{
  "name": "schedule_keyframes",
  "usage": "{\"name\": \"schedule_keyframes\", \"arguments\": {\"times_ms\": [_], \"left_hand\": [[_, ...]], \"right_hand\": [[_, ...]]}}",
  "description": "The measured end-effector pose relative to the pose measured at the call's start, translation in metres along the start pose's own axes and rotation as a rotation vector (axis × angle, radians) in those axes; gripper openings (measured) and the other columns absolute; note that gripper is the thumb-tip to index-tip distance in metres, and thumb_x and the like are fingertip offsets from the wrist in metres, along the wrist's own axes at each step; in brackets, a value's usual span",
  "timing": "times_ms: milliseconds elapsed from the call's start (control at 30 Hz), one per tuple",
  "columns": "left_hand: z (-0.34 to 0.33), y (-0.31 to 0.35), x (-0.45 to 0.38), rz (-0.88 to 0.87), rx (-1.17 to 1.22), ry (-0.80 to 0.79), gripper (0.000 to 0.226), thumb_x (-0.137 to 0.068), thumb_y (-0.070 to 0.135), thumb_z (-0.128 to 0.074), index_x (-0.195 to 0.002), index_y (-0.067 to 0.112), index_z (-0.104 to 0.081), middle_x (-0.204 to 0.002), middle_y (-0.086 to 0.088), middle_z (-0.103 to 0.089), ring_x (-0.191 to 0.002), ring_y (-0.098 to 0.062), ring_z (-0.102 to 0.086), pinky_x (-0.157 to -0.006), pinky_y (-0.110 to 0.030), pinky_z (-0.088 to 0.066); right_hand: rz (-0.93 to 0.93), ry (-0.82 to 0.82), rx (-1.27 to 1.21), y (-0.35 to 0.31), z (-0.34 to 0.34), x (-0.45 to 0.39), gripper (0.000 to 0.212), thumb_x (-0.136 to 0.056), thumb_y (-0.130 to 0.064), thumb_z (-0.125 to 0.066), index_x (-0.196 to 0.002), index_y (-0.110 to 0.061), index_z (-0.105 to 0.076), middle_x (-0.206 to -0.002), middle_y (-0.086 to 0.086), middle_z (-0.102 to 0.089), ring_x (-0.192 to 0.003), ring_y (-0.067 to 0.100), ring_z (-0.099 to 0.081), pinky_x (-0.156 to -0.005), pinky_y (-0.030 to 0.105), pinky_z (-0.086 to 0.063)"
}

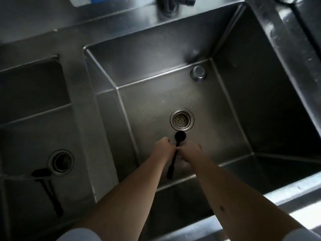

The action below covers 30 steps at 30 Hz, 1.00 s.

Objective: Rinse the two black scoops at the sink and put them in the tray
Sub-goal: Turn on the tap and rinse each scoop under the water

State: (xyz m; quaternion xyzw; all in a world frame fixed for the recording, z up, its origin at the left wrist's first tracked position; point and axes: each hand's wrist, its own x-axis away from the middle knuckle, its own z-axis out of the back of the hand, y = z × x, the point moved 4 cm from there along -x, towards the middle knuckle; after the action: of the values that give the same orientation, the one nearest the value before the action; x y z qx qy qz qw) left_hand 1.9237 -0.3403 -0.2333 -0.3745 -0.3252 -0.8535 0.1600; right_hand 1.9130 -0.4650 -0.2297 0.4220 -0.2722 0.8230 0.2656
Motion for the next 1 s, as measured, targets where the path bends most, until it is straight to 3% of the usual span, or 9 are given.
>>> {"name": "schedule_keyframes", "arguments": {"times_ms": [100, 200, 267, 400, 533, 633, 733, 867, 1000], "left_hand": [[0.046, 0.019, 0.030, -0.123, -0.105, 0.075, 0.041, -0.089, 0.028, -0.057, -0.123, 0.005, -0.056, -0.126, -0.022, -0.060, -0.119, -0.038, -0.055, -0.094, -0.039, -0.045], [0.113, 0.028, 0.074, -0.285, -0.125, 0.238, 0.044, -0.086, 0.023, -0.059, -0.127, 0.008, -0.057, -0.127, -0.020, -0.061, -0.119, -0.036, -0.056, -0.099, -0.041, -0.046], [0.159, 0.025, 0.107, -0.405, -0.102, 0.354, 0.043, -0.085, 0.014, -0.057, -0.127, 0.007, -0.057, -0.128, -0.019, -0.061, -0.121, -0.035, -0.054, -0.102, -0.040, -0.042], [0.228, -0.013, 0.171, -0.524, -0.036, 0.550, 0.035, -0.077, 0.008, -0.055, -0.111, 0.013, -0.064, -0.106, -0.013, -0.067, -0.099, -0.032, -0.062, -0.082, -0.037, -0.050], [0.263, -0.094, 0.199, -0.378, 0.092, 0.587, 0.035, -0.082, 0.018, -0.055, -0.116, 0.018, -0.061, -0.118, -0.010, -0.067, -0.105, -0.029, -0.062, -0.085, -0.033, -0.048], [0.280, -0.164, 0.199, -0.247, 0.080, 0.556, 0.040, -0.083, 0.020, -0.056, -0.123, 0.017, -0.057, -0.122, -0.011, -0.064, -0.111, -0.028, -0.060, -0.088, -0.032, -0.045], [0.289, -0.226, 0.193, -0.112, 0.113, 0.451, 0.037, -0.087, 0.027, -0.050, -0.123, 0.019, -0.055, -0.110, -0.010, -0.068, -0.097, -0.028, -0.065, -0.075, -0.034, -0.052], [0.295, -0.290, 0.180, -0.042, 0.217, 0.387, 0.018, -0.091, 0.023, -0.044, -0.100, 0.019, -0.059, -0.085, -0.003, -0.066, -0.066, -0.020, -0.062, -0.056, -0.039, -0.053], [0.288, -0.349, 0.156, 0.042, 0.273, 0.351, 0.032, -0.092, 0.025, -0.047, -0.123, 0.020, -0.054, -0.101, -0.002, -0.066, -0.077, -0.019, -0.065, -0.058, -0.032, -0.048]], "right_hand": [[0.119, 0.120, -0.045, -0.035, 0.023, 0.042, 0.020, -0.078, -0.033, -0.064, -0.078, -0.014, -0.071, -0.081, 0.008, -0.071, -0.090, 0.030, -0.068, -0.063, 0.028, -0.048], [0.289, 0.189, -0.062, -0.085, 0.034, 0.094, 0.042, -0.086, -0.032, -0.062, -0.126, -0.019, -0.064, -0.125, 0.012, -0.069, -0.119, 0.031, -0.060, -0.093, 0.031, -0.046], [0.418, 0.214, -0.076, -0.121, 0.033, 0.133, 0.050, -0.089, -0.029, -0.059, -0.138, -0.020, -0.054, -0.133, 0.015, -0.064, -0.122, 0.033, -0.057, -0.094, 0.033, -0.044], [0.690, 0.275, -0.046, -0.183, 0.007, 0.213, 0.041, -0.088, -0.023, -0.056, -0.129, -0.029, -0.057, -0.117, 0.011, -0.071, -0.106, 0.032, -0.065, -0.072, 0.026, -0.040], [0.881, 0.238, 0.094, -0.233, -0.054, 0.255, 0.033, -0.085, -0.019, -0.056, -0.116, -0.028, -0.059, -0.115, 0.003, -0.069, -0.103, 0.026, -0.065, -0.075, 0.027, -0.046], [0.845, 0.095, 0.209, -0.261, -0.118, 0.264, 0.045, -0.089, -0.023, -0.059, -0.134, -0.025, -0.053, -0.128, 0.008, -0.066, -0.109, 0.027, -0.065, -0.087, 0.036, -0.054], [0.763, -0.020, 0.205, -0.278, -0.173, 0.260, 0.047, -0.093, -0.032, -0.057, -0.139, -0.024, -0.050, -0.130, 0.006, -0.064, -0.106, 0.023, -0.065, -0.078, 0.031, -0.054], [0.621, -0.083, 0.088, -0.299, -0.227, 0.245, 0.018, -0.094, -0.036, -0.052, -0.103, -0.032, -0.066, -0.088, -0.011, -0.069, -0.067, 0.001, -0.064, -0.048, 0.017, -0.041], [0.548, -0.083, 0.091, -0.324, -0.274, 0.217, 0.021, -0.093, -0.025, -0.048, -0.089, -0.023, -0.068, -0.084, 0.003, -0.067, -0.079, 0.020, -0.064, -0.065, 0.032, -0.051]]}}
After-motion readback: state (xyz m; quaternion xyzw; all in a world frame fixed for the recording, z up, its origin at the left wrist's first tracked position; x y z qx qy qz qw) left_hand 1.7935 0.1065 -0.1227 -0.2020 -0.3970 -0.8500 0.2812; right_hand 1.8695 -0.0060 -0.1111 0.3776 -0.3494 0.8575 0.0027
